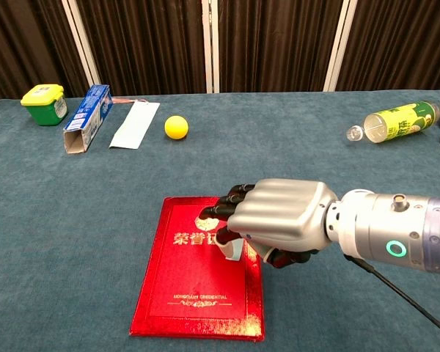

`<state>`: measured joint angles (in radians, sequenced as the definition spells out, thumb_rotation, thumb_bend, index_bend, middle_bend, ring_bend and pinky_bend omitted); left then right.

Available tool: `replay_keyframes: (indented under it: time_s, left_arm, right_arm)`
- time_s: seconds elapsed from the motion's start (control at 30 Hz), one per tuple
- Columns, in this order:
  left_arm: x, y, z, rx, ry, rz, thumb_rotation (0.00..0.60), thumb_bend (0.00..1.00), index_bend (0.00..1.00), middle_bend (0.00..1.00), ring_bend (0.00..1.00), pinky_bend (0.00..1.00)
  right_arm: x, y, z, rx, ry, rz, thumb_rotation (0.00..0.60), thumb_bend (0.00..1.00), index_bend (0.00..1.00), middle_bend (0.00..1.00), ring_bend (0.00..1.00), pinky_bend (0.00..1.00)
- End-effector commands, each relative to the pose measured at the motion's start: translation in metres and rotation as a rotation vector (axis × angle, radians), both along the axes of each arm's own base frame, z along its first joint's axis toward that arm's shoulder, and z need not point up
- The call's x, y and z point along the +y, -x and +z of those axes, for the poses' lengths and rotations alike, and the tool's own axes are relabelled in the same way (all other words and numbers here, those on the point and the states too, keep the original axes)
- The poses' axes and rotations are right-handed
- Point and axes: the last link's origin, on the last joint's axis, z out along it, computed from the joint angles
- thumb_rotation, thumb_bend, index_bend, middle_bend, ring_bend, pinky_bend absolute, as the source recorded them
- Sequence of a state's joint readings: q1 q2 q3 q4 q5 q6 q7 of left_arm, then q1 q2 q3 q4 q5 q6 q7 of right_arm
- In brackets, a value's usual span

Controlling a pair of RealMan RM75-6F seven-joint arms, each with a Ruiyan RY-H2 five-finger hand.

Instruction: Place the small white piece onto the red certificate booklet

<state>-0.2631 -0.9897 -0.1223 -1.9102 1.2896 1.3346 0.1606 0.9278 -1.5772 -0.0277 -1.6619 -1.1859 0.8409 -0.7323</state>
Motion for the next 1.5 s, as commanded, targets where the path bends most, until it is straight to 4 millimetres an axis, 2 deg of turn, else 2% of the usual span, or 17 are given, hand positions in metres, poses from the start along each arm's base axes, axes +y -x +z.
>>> replay_keyframes:
  time_s: [0.03,0.5,0.77,1.0,1.2,1.27,1.3,1.37,1.4,1.43,1.5]
  left_arm:
    - [0.0,0.0,0.0,0.0,0.001,0.0,0.6,0.0,0.0,0.0,0.0,0.0]
    - [0.0,0.0,-0.001,0.0,0.003,0.001,0.6,0.0,0.0,0.0,0.0,0.0]
    - [0.0,-0.001,0.0,-0.004,0.001,-0.001,0.6,0.0,0.0,0.0,0.0,0.0]
    - [0.0,0.0,0.001,-0.007,0.0,0.001,0.6,0.0,0.0,0.0,0.0,0.0]
    - [-0.001,0.001,0.002,-0.01,-0.002,0.004,0.6,0.0,0.0,0.0,0.0,0.0]
    - [-0.003,0.001,0.002,-0.007,-0.006,0.004,0.6,0.0,0.0,0.0,0.0,0.0]
    - [-0.003,0.001,0.003,-0.005,-0.008,0.003,0.6,0.0,0.0,0.0,0.0,0.0]
    - [-0.005,0.002,0.002,0.001,-0.012,0.003,0.6,0.0,0.0,0.0,0.0,0.0]
    - [-0.006,0.003,0.002,0.003,-0.013,0.004,0.6,0.0,0.0,0.0,0.0,0.0]
    - [-0.007,0.004,0.002,0.004,-0.013,0.004,0.6,0.0,0.0,0.0,0.0,0.0]
    - [-0.011,0.005,0.001,0.005,-0.013,0.004,0.6,0.0,0.0,0.0,0.0,0.0]
  right_arm:
    - [0.0,0.001,0.001,0.002,0.002,-0.001,0.6,0.98,0.36,0.0,0.0,0.0]
    - [0.002,0.008,-0.002,0.015,-0.008,-0.007,0.6,0.98,0.37,0.0,0.0,0.0]
    - [0.0,0.003,0.003,-0.005,0.008,-0.001,0.6,0.98,0.37,0.0,0.0,0.0]
    - [-0.002,-0.01,0.031,-0.089,0.046,0.012,0.6,0.98,0.36,0.0,0.0,0.0]
    - [0.001,-0.007,0.079,-0.174,0.11,0.03,0.6,0.96,0.34,0.0,0.0,0.0]
    - [0.003,0.002,0.101,-0.21,0.154,0.024,0.6,0.92,0.31,0.0,0.0,0.0]
    - [0.003,0.007,0.109,-0.223,0.17,0.017,0.6,0.86,0.26,0.0,0.0,0.0]
    - [0.004,0.018,0.125,-0.248,0.202,0.0,0.6,0.68,0.15,0.0,0.0,0.0]
    - [0.003,0.025,0.132,-0.261,0.219,-0.012,0.6,0.54,0.09,0.0,0.0,0.0]
    - [0.002,0.033,0.141,-0.276,0.242,-0.035,0.6,0.41,0.04,0.0,0.0,0.0]
    - [0.002,0.051,0.158,-0.313,0.283,-0.085,0.6,0.23,0.01,0.0,0.0,0.0]
